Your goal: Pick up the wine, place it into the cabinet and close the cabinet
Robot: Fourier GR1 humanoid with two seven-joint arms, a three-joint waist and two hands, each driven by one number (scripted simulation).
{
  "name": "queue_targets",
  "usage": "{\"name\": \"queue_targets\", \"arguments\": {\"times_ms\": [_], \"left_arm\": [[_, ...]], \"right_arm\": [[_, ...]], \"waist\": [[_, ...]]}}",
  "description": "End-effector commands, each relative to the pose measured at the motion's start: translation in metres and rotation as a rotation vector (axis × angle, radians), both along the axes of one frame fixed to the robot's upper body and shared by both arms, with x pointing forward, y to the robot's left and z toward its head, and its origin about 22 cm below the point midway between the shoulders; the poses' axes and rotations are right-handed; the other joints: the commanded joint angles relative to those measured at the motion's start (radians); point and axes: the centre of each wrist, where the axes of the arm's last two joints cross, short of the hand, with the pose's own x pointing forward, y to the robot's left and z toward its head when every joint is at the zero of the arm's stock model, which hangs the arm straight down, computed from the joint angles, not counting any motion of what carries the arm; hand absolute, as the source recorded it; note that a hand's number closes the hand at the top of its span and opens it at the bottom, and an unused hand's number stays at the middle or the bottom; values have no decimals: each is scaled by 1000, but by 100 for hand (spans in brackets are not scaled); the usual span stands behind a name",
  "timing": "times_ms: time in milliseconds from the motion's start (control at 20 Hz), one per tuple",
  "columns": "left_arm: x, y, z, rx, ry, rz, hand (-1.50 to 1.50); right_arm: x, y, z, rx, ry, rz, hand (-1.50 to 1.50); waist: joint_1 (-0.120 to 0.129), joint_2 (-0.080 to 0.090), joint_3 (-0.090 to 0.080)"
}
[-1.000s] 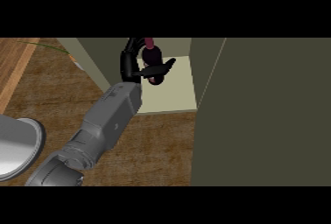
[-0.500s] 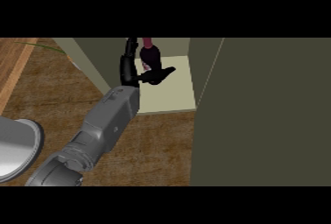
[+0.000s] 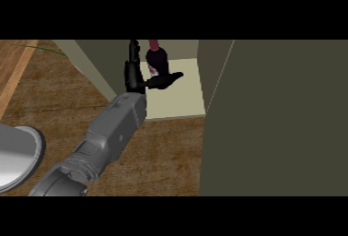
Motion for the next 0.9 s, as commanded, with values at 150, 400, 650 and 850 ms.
{"name": "queue_targets", "arguments": {"times_ms": [150,400,650,850], "left_arm": [[-2,23,-10,0,-4,-34,-150],[-4,25,-14,-30,-13,-93,-150],[-13,11,-25,-65,-7,-133,-150],[-12,10,-23,-66,-22,-145,-150]], "right_arm": [[-3,3,7,20,-24,15,-150],[-15,-3,6,7,-13,9,-150],[-15,7,4,30,0,16,-150],[-6,4,3,4,9,30,-150]], "waist": [[9,7,-4],[7,2,-4],[17,-3,-4],[26,-5,-3]]}}
